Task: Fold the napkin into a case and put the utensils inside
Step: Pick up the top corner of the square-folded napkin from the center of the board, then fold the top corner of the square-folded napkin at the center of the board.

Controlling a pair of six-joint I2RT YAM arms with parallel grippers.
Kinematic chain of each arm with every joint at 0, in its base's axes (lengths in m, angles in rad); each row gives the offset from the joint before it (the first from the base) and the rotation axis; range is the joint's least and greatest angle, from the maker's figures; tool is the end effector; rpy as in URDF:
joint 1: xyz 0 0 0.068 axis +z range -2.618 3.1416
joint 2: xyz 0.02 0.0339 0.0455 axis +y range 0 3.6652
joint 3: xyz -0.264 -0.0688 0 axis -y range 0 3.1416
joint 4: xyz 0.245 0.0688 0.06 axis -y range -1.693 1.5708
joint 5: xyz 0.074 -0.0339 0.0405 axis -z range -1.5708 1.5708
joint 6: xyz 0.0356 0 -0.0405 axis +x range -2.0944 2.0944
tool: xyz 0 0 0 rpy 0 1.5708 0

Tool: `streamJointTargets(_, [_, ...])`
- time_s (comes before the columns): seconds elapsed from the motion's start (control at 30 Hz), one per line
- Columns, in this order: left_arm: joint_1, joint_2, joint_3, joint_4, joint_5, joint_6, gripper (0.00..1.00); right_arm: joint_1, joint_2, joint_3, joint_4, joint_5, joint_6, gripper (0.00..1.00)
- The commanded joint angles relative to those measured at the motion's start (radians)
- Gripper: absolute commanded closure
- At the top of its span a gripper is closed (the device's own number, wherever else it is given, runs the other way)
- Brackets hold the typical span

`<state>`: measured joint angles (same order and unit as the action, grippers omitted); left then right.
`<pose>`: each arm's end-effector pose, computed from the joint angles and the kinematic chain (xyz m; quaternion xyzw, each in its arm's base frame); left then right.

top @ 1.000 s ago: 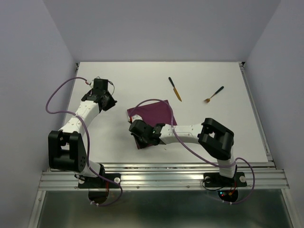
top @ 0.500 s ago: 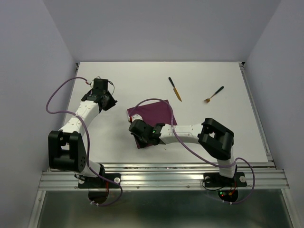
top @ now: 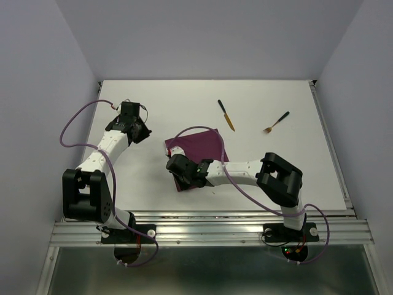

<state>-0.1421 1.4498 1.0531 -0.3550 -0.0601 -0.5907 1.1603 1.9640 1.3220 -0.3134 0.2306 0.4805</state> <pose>0.3144 -0.0428 0.2614 -0.2156 0.8913 -0.1169 0.3815 0.1735 0.3782 0.1700 -0.2828 0.9042 0.1453 0.2854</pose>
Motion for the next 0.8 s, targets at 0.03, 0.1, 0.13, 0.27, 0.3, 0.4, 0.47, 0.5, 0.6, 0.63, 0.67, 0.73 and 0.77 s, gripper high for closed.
streamJointTargets(0.03, [0.006, -0.020, -0.021, 0.019, -0.001, 0.020, 0.95, 0.010, -0.059, 0.042, 0.000, 0.070, 0.015, 0.94])
streamJointTargets(0.1, [0.006, -0.017, -0.019, 0.021, 0.000, 0.019, 0.95, 0.010, -0.068, 0.043, 0.002, 0.082, 0.013, 0.94])
streamJointTargets(0.13, [0.006, -0.019, -0.019, 0.021, 0.000, 0.019, 0.95, -0.002, -0.071, 0.045, 0.002, 0.082, 0.013, 0.94])
streamJointTargets(0.27, [0.007, -0.016, -0.018, 0.019, -0.015, 0.028, 0.95, -0.027, -0.091, 0.033, 0.008, 0.118, 0.021, 0.94])
streamJointTargets(0.3, [0.007, -0.014, -0.016, 0.016, -0.017, 0.034, 0.95, -0.043, -0.097, 0.031, 0.007, 0.125, 0.021, 0.94])
streamJointTargets(0.4, [0.010, -0.003, -0.013, 0.019, -0.014, 0.035, 0.95, -0.088, -0.117, 0.020, 0.014, 0.136, 0.015, 0.94])
streamJointTargets(0.47, [0.010, 0.004, -0.010, 0.022, -0.003, 0.035, 0.95, -0.114, -0.129, 0.008, 0.036, 0.136, 0.007, 0.94])
streamJointTargets(0.5, [0.010, 0.004, -0.010, 0.022, 0.000, 0.035, 0.95, -0.144, -0.131, 0.003, 0.043, 0.131, 0.006, 0.94])
streamJointTargets(0.6, [0.010, 0.006, -0.013, 0.028, 0.005, 0.040, 0.96, -0.194, -0.125, 0.000, 0.063, 0.124, -0.006, 0.94])
streamJointTargets(0.63, [0.010, 0.009, -0.013, 0.025, -0.009, 0.043, 0.96, -0.221, -0.122, 0.002, 0.066, 0.148, -0.023, 0.94])
streamJointTargets(0.67, [0.012, 0.012, -0.005, 0.021, -0.014, 0.046, 0.95, -0.238, -0.117, 0.005, 0.068, 0.160, -0.034, 0.94])
streamJointTargets(0.73, [0.016, 0.021, 0.004, 0.016, -0.014, 0.055, 0.96, -0.272, -0.093, 0.022, 0.069, 0.167, -0.057, 0.94])
streamJointTargets(0.77, [0.016, 0.027, 0.011, 0.014, -0.012, 0.057, 0.95, -0.302, -0.086, 0.025, 0.074, 0.167, -0.066, 0.94])
